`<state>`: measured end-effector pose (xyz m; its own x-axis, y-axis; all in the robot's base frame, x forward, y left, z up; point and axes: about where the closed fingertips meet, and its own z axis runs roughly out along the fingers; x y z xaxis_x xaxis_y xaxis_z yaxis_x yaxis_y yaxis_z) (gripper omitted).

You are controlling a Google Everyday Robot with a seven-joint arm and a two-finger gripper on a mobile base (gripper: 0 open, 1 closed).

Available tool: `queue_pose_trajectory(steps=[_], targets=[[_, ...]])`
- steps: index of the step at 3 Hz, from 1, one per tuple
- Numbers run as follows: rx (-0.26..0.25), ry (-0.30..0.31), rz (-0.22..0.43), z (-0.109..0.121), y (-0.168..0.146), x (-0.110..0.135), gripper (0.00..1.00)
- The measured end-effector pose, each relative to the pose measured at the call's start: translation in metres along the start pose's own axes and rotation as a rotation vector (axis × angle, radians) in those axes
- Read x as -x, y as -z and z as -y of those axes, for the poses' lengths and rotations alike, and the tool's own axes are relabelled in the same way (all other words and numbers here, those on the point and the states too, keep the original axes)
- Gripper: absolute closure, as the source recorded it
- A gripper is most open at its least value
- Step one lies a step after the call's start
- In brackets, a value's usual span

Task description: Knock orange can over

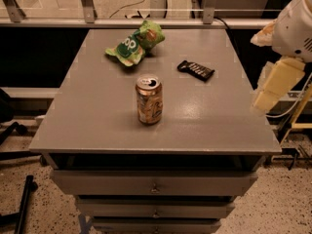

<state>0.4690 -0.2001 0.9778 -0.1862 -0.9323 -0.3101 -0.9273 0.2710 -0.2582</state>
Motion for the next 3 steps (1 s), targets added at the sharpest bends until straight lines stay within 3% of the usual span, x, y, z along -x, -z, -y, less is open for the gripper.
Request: queue_pose_trajectory(steps=[1,3], targets=[[0.030,0.045,0.114,0.016,-0.019,0.036,0.00],[0.137,0.113,0.385,0.020,-0.040,0.107,0.00]])
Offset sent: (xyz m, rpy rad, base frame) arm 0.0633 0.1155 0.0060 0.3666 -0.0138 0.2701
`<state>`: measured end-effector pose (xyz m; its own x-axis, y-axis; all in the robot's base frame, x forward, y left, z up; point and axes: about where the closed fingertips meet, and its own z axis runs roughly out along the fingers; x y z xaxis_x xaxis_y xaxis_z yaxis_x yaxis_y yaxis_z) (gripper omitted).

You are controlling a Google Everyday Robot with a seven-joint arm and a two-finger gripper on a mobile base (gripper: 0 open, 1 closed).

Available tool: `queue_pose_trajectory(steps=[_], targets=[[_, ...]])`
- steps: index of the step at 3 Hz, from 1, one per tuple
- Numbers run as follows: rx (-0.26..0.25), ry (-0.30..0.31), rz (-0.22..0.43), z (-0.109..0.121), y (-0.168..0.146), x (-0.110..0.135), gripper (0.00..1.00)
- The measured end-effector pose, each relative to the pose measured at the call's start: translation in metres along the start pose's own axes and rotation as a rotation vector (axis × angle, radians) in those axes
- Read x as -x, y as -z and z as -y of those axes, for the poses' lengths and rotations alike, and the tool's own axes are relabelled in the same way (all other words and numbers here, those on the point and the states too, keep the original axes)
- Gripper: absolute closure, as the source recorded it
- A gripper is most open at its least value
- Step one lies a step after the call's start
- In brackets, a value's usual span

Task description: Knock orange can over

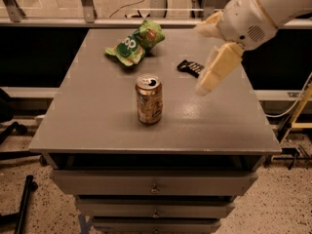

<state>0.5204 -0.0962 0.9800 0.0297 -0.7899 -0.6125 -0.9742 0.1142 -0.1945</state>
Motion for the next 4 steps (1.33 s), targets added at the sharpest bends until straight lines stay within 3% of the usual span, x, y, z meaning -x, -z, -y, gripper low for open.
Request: queue_pose_trajectory(steps=[1,2,3,4], targets=[[0.020,-0.002,0.043,-0.004,-0.002,0.012,0.00],[0.016,0.000,0.033,-0.004,-0.002,0.010,0.00],[0.050,0.006,-0.010,-0.004,-0.030,0.003,0.00],[0.080,-0.001,0.001,-0.006,-0.060,-0.008,0.00]])
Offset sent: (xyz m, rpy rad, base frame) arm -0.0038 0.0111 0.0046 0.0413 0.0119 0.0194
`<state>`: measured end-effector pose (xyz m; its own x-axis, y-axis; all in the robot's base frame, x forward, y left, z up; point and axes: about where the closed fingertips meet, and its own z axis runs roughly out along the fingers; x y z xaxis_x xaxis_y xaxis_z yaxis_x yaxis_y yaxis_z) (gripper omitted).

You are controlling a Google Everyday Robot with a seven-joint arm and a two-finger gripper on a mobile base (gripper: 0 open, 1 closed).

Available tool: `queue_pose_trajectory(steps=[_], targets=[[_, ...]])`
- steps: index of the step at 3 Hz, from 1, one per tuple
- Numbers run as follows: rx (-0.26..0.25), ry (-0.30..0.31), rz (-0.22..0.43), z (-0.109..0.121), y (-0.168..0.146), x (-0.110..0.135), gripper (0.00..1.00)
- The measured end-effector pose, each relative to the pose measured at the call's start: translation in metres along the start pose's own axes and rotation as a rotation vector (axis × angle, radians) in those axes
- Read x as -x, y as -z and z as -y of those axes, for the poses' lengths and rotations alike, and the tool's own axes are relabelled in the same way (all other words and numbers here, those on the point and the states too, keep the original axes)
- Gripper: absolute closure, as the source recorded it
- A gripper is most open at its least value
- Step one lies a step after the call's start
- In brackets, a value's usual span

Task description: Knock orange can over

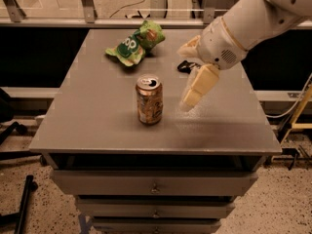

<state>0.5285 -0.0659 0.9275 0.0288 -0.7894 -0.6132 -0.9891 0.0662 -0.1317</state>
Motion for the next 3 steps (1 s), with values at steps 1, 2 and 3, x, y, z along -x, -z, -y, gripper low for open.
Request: queue_pose_trajectory(steps=[1,2,3], targets=[[-0.014,-0.006,0.062,0.001,-0.017,-0.007,0.00],[-0.029,0.000,0.135,0.001,-0.030,-0.005,0.00],[-0.036,0.015,0.214,0.002,-0.044,0.005,0.00]])
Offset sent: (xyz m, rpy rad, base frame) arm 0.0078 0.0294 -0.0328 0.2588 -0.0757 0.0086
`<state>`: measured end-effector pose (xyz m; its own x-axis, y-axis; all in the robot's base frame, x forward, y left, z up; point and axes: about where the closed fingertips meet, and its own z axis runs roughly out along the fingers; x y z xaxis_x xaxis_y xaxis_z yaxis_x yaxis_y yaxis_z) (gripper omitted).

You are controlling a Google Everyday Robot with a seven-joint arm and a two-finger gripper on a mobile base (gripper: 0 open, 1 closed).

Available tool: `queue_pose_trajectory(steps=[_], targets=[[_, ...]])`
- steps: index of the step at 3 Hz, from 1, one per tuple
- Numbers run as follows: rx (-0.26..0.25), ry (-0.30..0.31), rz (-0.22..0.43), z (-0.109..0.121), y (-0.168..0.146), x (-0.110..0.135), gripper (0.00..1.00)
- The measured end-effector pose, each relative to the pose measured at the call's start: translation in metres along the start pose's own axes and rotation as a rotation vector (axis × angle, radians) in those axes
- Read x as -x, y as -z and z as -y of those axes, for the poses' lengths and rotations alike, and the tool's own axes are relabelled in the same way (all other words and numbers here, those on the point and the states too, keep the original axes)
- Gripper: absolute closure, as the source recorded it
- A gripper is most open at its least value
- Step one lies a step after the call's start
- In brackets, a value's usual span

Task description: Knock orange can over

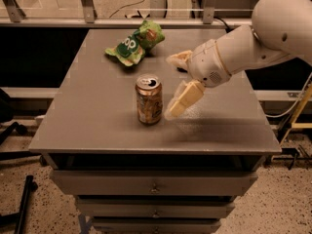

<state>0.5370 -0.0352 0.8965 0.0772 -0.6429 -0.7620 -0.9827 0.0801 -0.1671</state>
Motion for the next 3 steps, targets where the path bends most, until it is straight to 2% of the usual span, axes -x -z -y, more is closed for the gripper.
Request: queue_pose_trajectory(steps=[1,2,3], targets=[[0.006,0.007,0.061,0.003,-0.016,0.005,0.00],[0.016,0.011,0.100,0.004,-0.028,0.010,0.16],[0.028,0.007,0.115,0.005,-0.040,0.010,0.39]])
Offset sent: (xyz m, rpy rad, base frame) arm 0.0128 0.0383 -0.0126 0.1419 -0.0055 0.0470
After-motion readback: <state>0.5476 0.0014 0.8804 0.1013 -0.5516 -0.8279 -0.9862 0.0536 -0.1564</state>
